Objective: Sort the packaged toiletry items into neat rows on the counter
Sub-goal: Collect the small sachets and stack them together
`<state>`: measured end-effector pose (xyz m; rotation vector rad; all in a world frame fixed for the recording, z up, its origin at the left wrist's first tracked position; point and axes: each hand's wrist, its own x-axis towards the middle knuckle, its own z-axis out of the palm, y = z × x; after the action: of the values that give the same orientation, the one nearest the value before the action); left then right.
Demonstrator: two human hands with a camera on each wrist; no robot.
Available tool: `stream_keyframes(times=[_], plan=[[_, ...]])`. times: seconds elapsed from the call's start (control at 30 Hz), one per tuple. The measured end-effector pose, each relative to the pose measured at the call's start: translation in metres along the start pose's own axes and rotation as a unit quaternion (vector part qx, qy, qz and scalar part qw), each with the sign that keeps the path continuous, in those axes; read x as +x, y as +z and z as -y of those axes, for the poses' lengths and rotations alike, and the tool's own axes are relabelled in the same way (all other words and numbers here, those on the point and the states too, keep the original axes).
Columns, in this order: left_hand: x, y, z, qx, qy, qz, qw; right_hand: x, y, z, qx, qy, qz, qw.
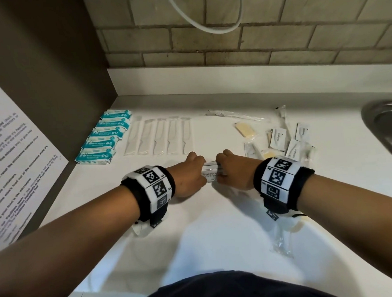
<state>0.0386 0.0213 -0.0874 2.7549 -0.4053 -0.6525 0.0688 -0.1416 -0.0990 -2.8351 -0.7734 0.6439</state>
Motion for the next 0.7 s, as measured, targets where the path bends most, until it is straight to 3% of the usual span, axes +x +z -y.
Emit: stream_keyframes(times=[0.2, 0.33, 0.47, 0.57, 0.7], plan=[[0.003, -0.016, 0.008, -0.061, 0.01, 0.0, 0.998, -0.005, -0.029, -0.008, 0.061, 0.016, 0.012, 0.998], [0.016, -0.039, 0.008, -0.146, 0.011, -0.069, 0.987, 0.002, -0.062, -0.027, 0.17, 0.048, -0.025, 0.984], [0.041, -0.059, 0.009, -0.234, 0.0, -0.135, 0.963, 0.021, -0.09, -0.046, 0.202, 0.084, -0.032, 0.975], [0.065, -0.07, 0.009, -0.246, -0.016, -0.159, 0.956, 0.037, -0.107, -0.055, 0.205, 0.105, -0.023, 0.973], [0.096, -0.083, 0.014, -0.229, -0.055, -0.144, 0.961, 0.064, -0.116, -0.064, 0.2, 0.129, -0.013, 0.971]])
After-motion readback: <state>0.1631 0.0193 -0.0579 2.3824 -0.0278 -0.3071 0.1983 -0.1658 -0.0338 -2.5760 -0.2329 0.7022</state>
